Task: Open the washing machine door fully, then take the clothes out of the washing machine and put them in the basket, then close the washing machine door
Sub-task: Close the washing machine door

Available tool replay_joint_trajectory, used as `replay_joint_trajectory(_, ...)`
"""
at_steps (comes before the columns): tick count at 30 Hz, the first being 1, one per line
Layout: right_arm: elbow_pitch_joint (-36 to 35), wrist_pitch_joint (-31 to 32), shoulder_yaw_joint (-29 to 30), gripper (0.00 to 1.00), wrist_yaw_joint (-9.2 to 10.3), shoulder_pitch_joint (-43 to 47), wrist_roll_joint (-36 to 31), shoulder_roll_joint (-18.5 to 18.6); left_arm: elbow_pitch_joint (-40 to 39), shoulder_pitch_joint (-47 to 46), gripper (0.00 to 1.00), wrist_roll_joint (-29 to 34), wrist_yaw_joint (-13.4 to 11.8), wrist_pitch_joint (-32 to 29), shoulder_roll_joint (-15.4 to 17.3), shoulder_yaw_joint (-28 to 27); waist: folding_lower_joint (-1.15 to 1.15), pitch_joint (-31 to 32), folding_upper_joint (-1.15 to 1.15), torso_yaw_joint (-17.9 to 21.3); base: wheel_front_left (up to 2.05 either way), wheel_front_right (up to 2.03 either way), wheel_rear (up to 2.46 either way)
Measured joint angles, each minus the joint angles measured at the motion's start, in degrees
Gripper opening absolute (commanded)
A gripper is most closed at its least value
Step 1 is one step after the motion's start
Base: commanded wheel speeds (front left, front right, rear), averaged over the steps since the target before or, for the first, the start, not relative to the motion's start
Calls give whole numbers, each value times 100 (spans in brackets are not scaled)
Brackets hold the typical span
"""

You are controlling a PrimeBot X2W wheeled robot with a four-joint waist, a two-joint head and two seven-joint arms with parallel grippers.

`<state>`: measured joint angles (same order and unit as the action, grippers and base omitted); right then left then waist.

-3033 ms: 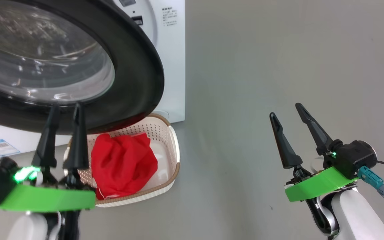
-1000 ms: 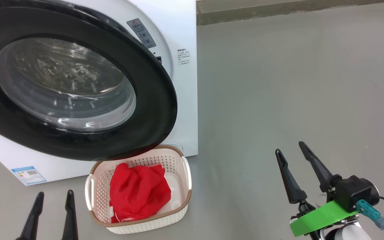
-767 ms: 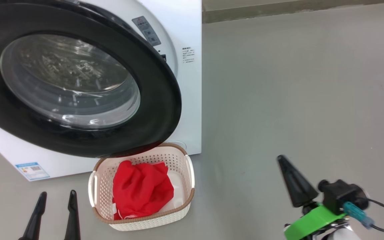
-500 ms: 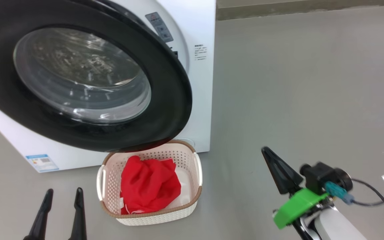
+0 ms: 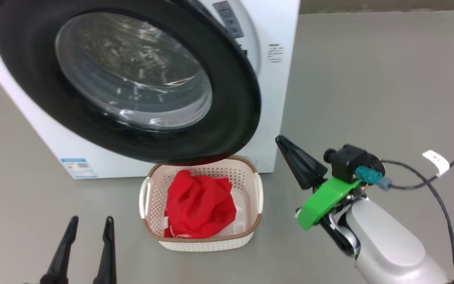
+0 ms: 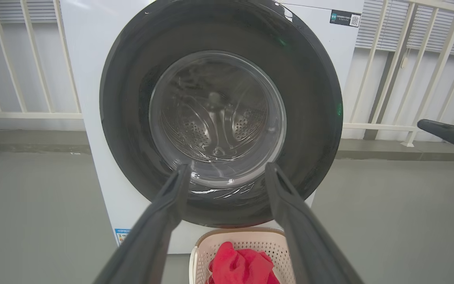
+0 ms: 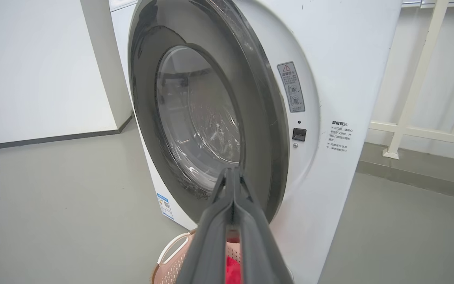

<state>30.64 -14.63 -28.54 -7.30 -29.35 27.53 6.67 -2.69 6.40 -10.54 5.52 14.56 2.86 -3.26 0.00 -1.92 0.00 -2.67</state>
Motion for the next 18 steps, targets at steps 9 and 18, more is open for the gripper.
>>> replay_joint_trajectory(9, 547, 0, -31, 0, 0, -822, 25, 46, -314, -214, 100, 218, -46, -69, 20, 267, 0, -179, 0, -462, 0, 0, 0)
replay_joint_trajectory(18, 956, 0, 22, 0, 0, -1617, 14, 174, -423, -477, 100, 143, -104, -85, 3, 637, 0, -628, 0, -761, 0, 0, 0)
